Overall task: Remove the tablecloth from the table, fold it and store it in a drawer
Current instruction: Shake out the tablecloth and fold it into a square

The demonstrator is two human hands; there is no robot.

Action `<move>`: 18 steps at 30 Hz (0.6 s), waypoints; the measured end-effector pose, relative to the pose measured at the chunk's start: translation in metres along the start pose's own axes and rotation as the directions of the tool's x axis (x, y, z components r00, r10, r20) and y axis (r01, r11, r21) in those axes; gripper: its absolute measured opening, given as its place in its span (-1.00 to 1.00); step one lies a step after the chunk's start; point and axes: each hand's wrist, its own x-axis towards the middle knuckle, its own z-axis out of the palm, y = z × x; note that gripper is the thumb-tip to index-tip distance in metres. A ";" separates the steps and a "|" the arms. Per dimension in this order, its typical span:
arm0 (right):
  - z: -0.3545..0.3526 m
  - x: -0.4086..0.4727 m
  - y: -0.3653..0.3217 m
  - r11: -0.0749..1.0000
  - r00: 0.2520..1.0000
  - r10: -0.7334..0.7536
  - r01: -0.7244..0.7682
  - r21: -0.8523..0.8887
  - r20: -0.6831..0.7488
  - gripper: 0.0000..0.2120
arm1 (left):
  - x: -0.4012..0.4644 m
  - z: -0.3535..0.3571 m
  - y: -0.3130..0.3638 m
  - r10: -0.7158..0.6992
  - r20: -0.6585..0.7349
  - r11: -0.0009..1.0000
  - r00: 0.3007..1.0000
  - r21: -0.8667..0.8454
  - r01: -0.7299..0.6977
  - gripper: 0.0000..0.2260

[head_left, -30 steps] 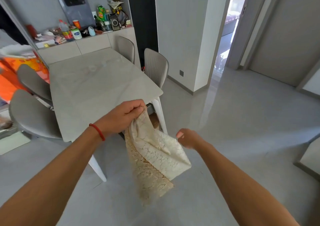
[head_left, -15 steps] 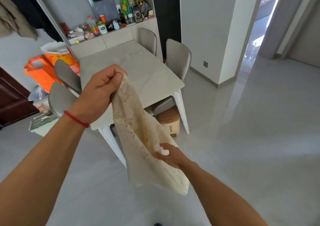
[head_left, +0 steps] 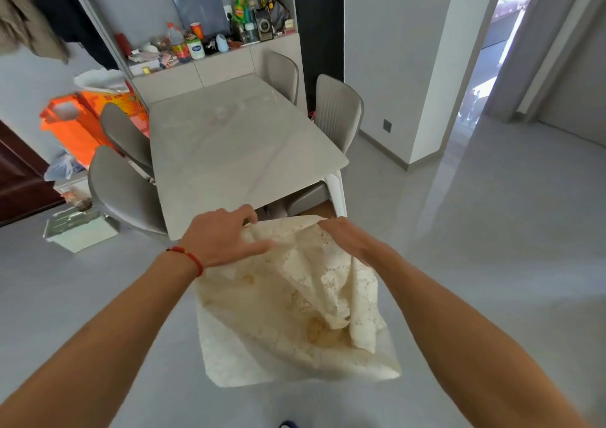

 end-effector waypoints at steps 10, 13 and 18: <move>-0.036 -0.029 -0.038 0.955 0.988 -0.143 0.154 -0.254 0.061 -0.66 | 0.039 0.038 0.106 0.118 -0.026 0.911 0.993 -0.394 -0.119 -0.63; -0.053 -0.039 -0.023 0.899 0.957 -0.241 0.158 -0.408 -0.160 -0.69 | 0.049 0.030 0.117 0.063 -0.039 0.829 0.997 -0.555 -0.074 -0.60; -0.060 -0.099 0.057 0.874 0.658 -0.436 0.147 -0.463 -0.614 -0.79 | 0.068 0.011 0.120 -0.010 -0.053 0.750 0.999 -0.661 -0.028 -0.59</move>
